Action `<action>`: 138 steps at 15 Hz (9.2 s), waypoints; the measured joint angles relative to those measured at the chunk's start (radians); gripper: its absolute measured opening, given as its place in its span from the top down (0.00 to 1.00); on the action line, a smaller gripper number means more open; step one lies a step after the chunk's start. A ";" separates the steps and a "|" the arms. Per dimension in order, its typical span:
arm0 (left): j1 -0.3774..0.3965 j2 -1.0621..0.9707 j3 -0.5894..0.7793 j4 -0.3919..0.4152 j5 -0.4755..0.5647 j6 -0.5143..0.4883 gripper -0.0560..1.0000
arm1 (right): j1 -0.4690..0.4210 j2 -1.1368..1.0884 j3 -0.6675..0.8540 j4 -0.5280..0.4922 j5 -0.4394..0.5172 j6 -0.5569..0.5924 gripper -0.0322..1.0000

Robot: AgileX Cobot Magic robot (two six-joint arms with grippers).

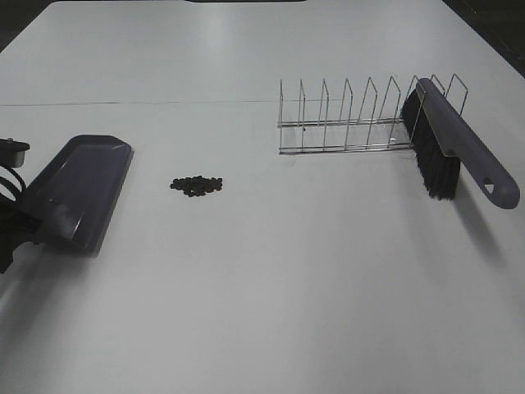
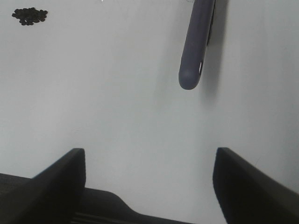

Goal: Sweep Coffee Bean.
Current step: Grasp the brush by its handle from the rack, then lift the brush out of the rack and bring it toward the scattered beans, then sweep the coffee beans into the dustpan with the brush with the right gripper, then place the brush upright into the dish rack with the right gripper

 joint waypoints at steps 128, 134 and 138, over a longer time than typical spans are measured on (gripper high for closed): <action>-0.170 0.263 -0.369 -0.060 0.254 -0.033 0.64 | 0.565 1.187 -1.003 -0.319 -0.016 0.184 0.67; -0.018 0.155 -0.366 -0.190 0.254 0.048 0.64 | 0.512 0.985 -0.669 -0.300 -0.074 0.195 0.67; -0.018 0.137 -0.299 -0.246 0.239 0.093 0.64 | 0.314 0.861 -0.373 -0.267 -0.178 0.216 0.67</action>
